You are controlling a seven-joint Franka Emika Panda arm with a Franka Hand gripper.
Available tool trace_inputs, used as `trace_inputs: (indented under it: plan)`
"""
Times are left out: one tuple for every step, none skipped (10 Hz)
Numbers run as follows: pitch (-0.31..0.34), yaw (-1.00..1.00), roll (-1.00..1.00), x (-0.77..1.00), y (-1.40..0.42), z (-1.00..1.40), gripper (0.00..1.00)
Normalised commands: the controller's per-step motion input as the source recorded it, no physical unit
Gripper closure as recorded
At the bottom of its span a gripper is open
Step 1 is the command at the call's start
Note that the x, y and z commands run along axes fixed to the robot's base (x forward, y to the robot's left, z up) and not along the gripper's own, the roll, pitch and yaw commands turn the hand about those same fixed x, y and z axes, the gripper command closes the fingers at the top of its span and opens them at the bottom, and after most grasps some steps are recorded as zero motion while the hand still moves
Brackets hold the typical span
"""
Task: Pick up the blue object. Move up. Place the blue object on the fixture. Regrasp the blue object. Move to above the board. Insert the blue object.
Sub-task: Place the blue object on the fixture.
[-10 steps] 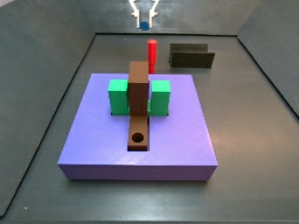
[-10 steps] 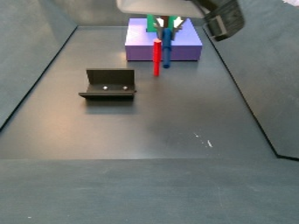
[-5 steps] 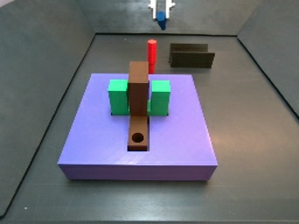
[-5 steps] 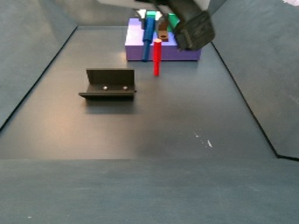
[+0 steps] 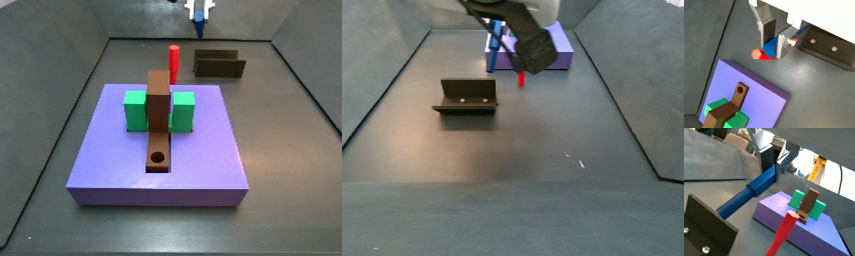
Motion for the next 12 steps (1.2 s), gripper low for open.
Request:
trace_inputs:
  plan:
    - [0.12, -0.36, 0.0, 0.73, 0.0, 0.0, 1.0]
    - [0.194, -0.11, 0.0, 0.63, 0.12, -0.29, 1.0]
    - [0.274, 0.0, -0.03, 0.72, 0.15, -0.36, 1.0]
    - [0.2, 0.03, -0.07, 0.57, 0.27, -0.47, 1.0]
    - [0.154, 0.13, -0.15, 0.47, 0.25, -0.49, 1.0]
    - [0.177, 0.03, -0.09, 0.67, 0.14, -0.4, 1.0]
    - [0.151, 0.01, -0.04, 0.64, 0.16, -0.43, 1.0]
    - [0.231, 0.04, 0.0, 0.68, 0.1, -0.31, 1.0]
    - [0.24, 0.08, 0.0, 0.62, 0.11, -0.29, 1.0]
    - [0.194, 0.13, 0.0, 0.45, 0.03, -0.23, 1.0]
    - [0.114, 0.0, -0.16, 0.26, 0.0, -0.09, 1.0]
    - [0.06, 0.0, -0.32, 0.29, 0.0, -0.08, 1.0]
